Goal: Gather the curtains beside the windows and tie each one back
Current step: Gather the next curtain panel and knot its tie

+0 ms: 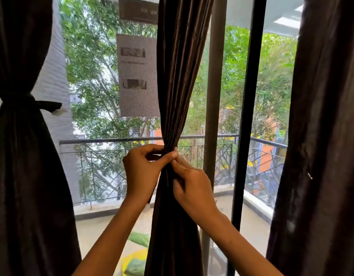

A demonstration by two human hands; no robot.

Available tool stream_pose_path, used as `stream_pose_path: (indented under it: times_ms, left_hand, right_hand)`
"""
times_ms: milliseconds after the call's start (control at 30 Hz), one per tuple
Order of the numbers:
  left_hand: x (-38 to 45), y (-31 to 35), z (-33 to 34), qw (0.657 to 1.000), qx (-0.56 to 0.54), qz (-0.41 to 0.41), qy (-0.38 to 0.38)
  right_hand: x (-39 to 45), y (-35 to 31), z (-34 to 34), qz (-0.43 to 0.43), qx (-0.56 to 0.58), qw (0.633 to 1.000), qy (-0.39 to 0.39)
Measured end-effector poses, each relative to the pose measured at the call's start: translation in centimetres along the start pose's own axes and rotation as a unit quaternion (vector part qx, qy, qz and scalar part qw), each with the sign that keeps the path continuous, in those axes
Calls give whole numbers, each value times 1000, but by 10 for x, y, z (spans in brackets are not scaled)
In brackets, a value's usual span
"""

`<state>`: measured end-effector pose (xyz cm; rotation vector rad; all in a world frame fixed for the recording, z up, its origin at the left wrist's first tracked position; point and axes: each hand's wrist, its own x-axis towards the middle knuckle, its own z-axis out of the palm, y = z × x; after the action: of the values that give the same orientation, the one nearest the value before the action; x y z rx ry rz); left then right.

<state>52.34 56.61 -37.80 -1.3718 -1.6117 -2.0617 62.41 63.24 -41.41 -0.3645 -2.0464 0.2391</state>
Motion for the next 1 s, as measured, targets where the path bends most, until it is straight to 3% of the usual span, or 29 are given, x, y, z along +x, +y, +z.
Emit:
stream_pose_path:
  times_ms: [200,333,467,600,700,767,867,1000]
  left_hand:
    - [-1,-1,-1,999,25,21,19]
    - [2,-7,-2,999,36,24,26]
    - [11,-10,-6,998,-34,-24,-47]
    - [20,-11,-10,982,-112,-86,-127]
    - [24,-11,-8,974,-120,-104,-164]
    - [24,-10,-3,972,-118,-110,-172]
    - [19,-7,8,976,-97,-112,-158]
    - [13,-4,22,989,-13,-88,-120]
  right_hand:
    - [-2,5,1,31,152,988,-23]
    - [-1,9,0,57,227,971,52]
    - [13,28,-10,113,238,956,129]
    - [33,45,-15,119,295,948,18]
    - [42,49,-27,110,398,904,-108]
    - [44,57,-34,101,406,893,-166]
    - [48,74,-42,94,407,893,-168]
    - [54,90,-61,86,256,956,-114]
